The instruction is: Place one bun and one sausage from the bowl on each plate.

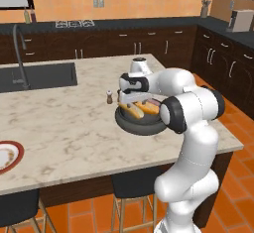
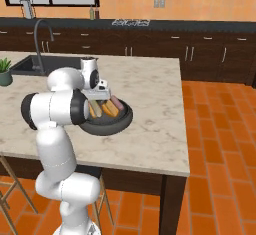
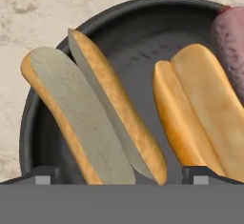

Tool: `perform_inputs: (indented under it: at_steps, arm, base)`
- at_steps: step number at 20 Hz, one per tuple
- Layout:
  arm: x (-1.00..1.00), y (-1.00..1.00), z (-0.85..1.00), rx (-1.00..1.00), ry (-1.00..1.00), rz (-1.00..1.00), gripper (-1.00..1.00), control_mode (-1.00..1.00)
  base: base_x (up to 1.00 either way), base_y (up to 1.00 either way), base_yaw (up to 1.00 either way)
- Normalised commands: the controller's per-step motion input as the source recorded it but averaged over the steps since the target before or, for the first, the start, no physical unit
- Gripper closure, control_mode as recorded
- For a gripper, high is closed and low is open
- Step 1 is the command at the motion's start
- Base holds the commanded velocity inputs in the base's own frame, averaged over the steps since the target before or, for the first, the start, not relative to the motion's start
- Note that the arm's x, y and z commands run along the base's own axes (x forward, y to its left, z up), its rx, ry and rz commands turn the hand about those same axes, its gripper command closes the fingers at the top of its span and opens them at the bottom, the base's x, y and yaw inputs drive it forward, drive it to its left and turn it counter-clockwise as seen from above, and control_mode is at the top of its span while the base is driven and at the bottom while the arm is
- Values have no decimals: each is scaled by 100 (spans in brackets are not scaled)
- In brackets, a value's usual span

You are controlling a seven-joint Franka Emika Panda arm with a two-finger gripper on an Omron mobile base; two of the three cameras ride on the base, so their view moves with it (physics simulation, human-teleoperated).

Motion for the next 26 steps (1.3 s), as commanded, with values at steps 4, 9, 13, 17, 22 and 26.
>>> perform_inputs:
  at_steps: [4,9,13,17,22,26]
  arm:
    - [-11,0,-11,0,0,0,-100,-100]
    - [-4,0,-52,0,5,0,-100,-100]
    - [0,0,-51,0,4,0,-100,-100]
    - [0,0,-33,0,4,0,-100,-100]
    - [0,0,-16,0,9,0,100,-100]
    - [-3,0,11,0,0,0,100,-100]
  base:
    - [0,0,0]
    - [0,0,0]
    - [0,0,0]
    - [0,0,0]
    - [0,0,0]
    - [0,0,0]
